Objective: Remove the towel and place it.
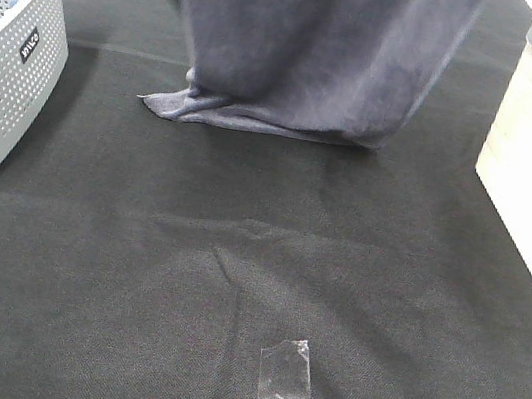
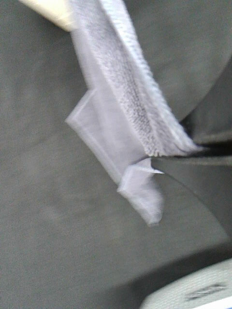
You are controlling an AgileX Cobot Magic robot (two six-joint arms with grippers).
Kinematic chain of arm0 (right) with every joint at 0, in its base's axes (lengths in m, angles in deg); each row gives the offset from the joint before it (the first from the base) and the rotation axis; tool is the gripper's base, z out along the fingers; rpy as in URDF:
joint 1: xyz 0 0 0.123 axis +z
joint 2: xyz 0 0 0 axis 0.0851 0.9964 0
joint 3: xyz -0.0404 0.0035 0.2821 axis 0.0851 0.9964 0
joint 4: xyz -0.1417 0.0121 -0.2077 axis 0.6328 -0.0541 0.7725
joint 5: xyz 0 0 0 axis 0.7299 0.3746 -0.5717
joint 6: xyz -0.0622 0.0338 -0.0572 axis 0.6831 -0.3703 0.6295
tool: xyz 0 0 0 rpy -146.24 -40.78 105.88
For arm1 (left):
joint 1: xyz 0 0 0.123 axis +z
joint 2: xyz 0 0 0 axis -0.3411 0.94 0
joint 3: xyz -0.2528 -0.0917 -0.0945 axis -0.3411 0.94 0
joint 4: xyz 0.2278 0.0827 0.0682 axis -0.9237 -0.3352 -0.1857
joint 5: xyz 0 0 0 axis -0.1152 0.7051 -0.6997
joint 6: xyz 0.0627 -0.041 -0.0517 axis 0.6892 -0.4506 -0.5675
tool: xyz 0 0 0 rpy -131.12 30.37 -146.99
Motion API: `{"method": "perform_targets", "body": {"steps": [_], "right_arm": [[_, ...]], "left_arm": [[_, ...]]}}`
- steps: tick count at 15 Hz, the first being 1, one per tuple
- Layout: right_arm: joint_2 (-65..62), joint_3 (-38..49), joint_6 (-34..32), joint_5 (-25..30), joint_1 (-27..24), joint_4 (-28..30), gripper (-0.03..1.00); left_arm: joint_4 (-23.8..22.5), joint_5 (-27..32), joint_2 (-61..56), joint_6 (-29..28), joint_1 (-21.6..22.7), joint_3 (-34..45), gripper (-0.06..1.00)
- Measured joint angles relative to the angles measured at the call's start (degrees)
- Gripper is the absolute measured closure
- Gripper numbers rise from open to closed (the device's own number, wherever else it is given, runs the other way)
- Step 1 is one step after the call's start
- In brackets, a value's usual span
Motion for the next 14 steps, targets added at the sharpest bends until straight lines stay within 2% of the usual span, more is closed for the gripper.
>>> {"method": "perform_targets", "body": {"steps": [3, 7, 10, 14], "right_arm": [[-8.9, 12.1, -0.3, 0.0, 0.3, -2.2, 0.95], [-17.3, 23.5, -1.5, 0.0, 0.5, -5.1, 0.95], [-23.6, 32.7, -2.7, -0.1, 1.0, -6.5, 0.95], [-34.0, 46.1, -5.3, -0.2, 1.0, -8.0, 0.95]], "left_arm": [[1.9, -0.7, -10.6, 0.0, -1.1, 15.5, 0.94], [5.4, -2.4, -22.4, -1.9, -1.4, 31.3, 0.94], [8.3, -3.4, -29.3, -2.3, -1.5, 40.8, 0.94], [15.2, -3.5, -36.4, -0.9, -1.5, 51.0, 0.94]]}}
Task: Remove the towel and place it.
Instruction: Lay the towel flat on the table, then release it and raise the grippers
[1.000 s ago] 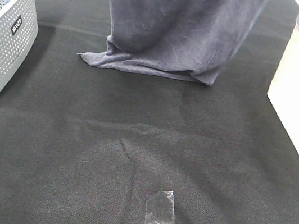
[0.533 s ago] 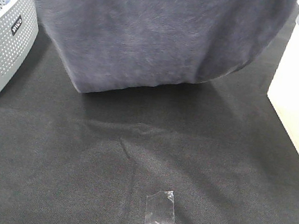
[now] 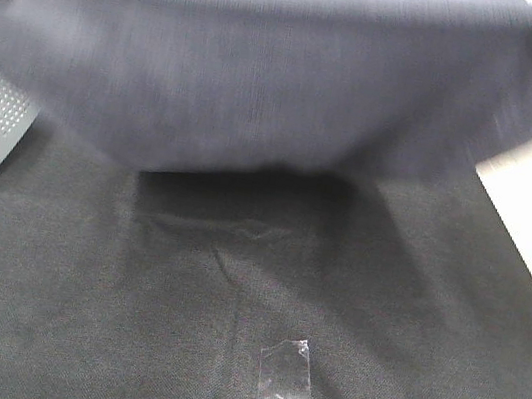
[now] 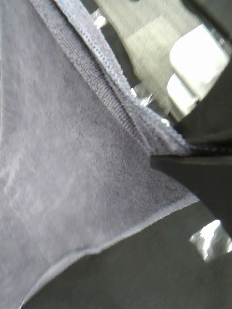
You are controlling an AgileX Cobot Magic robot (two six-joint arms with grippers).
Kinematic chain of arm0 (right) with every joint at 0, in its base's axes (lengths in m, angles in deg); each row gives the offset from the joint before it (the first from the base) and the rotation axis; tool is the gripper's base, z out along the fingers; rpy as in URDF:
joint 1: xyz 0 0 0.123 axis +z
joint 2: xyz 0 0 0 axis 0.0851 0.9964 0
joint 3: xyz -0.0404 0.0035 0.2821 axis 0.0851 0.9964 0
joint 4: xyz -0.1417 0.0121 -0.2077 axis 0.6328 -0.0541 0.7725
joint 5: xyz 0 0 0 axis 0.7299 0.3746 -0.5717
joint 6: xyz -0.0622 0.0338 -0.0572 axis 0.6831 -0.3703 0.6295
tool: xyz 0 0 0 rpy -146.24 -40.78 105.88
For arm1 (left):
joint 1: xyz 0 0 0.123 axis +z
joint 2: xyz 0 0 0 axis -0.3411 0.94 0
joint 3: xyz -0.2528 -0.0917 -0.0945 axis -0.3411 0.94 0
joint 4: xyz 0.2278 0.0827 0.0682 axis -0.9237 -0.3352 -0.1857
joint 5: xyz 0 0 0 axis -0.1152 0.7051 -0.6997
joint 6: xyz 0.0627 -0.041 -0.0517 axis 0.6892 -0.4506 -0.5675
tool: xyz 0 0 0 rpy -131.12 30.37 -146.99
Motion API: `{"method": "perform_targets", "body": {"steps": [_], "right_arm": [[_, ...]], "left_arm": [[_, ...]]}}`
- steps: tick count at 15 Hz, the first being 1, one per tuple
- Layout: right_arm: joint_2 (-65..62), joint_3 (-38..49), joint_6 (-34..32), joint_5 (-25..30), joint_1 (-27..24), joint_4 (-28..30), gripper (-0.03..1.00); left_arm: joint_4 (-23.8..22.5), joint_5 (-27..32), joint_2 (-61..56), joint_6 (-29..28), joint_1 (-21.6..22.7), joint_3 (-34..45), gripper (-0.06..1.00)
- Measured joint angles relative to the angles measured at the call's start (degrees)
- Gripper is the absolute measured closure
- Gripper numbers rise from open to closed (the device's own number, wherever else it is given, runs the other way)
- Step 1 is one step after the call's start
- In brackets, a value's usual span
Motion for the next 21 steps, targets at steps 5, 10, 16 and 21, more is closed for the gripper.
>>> {"method": "perform_targets", "body": {"steps": [5, 10, 16, 21], "right_arm": [[-11.3, 9.3, -2.1, -0.1, 0.0, -1.9, 0.95], [-19.3, 18.4, -4.1, -0.1, -0.1, -4.9, 0.95], [-20.4, 26.6, -4.1, -0.1, -0.2, -6.0, 0.95], [-19.8, 33.4, -4.1, -0.2, -0.2, -6.1, 0.95]], "left_arm": [[8.2, -0.1, -8.8, 0.5, 0.0, 10.2, 0.94], [13.6, 0.0, -15.4, 0.5, 0.0, 18.7, 0.94], [16.6, -0.5, -16.0, 0.5, 0.1, 28.3, 0.94], [17.4, -0.7, -13.2, 0.7, 0.1, 31.2, 0.94]]}}
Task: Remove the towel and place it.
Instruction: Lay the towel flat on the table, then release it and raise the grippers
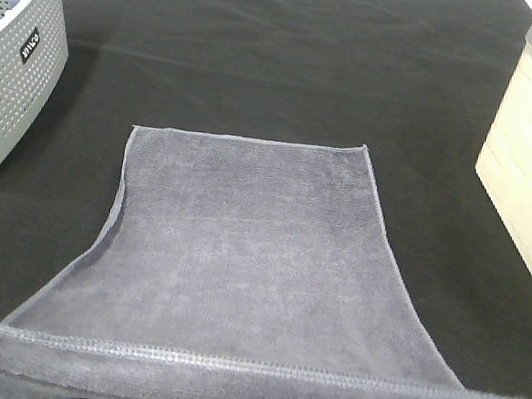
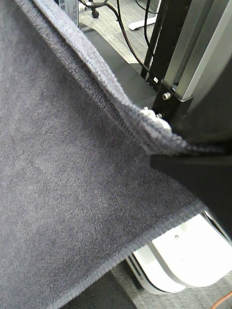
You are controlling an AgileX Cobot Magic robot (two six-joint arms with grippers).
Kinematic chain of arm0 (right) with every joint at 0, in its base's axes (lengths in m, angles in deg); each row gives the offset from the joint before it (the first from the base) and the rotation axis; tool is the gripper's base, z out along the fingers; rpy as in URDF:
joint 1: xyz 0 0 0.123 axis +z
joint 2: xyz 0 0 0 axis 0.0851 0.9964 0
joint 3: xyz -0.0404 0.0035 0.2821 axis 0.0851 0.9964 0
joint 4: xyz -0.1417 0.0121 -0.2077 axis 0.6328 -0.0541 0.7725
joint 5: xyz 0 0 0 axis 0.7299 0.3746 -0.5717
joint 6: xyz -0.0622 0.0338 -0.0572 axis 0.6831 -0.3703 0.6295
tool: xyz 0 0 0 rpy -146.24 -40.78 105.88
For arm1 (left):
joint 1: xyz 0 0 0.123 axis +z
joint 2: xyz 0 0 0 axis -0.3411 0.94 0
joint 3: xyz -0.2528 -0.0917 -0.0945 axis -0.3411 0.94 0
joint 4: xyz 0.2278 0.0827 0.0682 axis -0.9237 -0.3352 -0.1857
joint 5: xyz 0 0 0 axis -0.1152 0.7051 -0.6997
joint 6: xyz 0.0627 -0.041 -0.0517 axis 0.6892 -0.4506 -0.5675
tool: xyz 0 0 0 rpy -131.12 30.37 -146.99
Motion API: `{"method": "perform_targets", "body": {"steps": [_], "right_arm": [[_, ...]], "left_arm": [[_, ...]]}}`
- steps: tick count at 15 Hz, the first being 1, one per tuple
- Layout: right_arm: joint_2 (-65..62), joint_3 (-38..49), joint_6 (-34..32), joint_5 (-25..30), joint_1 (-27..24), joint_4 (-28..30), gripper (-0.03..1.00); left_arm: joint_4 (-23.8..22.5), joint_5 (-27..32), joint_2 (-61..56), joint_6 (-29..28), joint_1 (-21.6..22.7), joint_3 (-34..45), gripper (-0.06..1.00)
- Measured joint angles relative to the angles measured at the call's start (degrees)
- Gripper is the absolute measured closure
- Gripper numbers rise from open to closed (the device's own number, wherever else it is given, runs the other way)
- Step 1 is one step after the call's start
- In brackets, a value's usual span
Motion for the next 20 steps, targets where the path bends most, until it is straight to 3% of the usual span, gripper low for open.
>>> {"method": "perform_targets", "body": {"steps": [11, 18, 20], "right_arm": [[24.9, 0.9, 5.0, -0.3, -0.4, 2.9, 0.95], [36.3, 0.9, 8.3, -1.7, -0.5, 2.8, 0.95], [38.1, 0.9, 11.2, -2.2, -0.5, 1.7, 0.95]], "left_arm": [[0.2, 0.2, 25.3, 4.5, 0.0, 0.1, 0.94], [1.7, 0.7, 31.8, 7.7, 0.3, 0.1, 0.94], [0.0, 0.7, 32.7, 8.0, -2.1, 0.1, 0.94]]}}
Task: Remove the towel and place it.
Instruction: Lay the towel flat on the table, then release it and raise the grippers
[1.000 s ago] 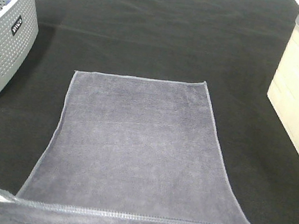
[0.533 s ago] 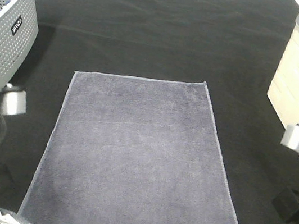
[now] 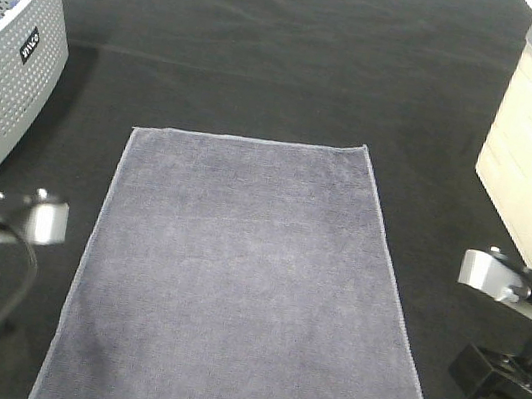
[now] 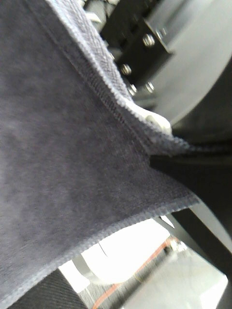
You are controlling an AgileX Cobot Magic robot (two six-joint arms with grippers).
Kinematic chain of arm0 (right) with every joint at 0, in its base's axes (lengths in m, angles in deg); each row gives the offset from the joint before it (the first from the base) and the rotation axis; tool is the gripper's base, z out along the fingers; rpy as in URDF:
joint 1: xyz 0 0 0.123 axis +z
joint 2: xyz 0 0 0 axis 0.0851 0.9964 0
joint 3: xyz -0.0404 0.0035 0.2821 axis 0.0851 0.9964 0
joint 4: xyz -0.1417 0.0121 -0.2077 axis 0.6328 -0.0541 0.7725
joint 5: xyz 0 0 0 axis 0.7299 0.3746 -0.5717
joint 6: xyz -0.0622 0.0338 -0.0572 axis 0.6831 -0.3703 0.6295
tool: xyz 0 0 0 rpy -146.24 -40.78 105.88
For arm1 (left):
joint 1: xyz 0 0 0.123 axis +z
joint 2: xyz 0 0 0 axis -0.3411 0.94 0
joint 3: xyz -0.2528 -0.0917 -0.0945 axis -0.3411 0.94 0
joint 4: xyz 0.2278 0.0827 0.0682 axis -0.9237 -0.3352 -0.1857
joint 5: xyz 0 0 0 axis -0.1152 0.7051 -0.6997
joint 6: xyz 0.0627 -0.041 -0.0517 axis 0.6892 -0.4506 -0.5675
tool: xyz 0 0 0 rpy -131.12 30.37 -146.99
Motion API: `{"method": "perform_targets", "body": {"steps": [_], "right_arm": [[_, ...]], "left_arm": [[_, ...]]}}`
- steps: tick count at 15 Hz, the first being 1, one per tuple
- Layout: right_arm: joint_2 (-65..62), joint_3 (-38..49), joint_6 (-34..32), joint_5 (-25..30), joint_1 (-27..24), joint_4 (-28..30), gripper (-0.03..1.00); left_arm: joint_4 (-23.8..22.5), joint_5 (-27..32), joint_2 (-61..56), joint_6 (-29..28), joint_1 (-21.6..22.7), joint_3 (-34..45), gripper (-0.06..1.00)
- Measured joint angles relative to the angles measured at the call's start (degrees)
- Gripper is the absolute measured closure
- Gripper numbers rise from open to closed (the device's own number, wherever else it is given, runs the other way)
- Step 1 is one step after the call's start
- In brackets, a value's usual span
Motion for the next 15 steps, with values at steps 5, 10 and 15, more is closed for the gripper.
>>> {"method": "perform_targets", "body": {"steps": [5, 10, 15], "right_arm": [[8.8, -0.1, 3.2, -3.2, -0.1, 0.1, 0.95], [15.9, 0.1, 9.2, -4.6, -0.5, -3.3, 0.95], [16.0, 0.1, 10.5, -5.2, -0.7, -3.2, 0.86]], "left_arm": [[-0.7, -1.6, 6.8, -0.2, -3.1, -0.9, 0.94], [-2.3, -1.5, 9.2, -0.2, -3.1, -2.2, 0.94], [0.3, -1.5, 9.2, 1.5, -3.1, -2.6, 0.79]]}}
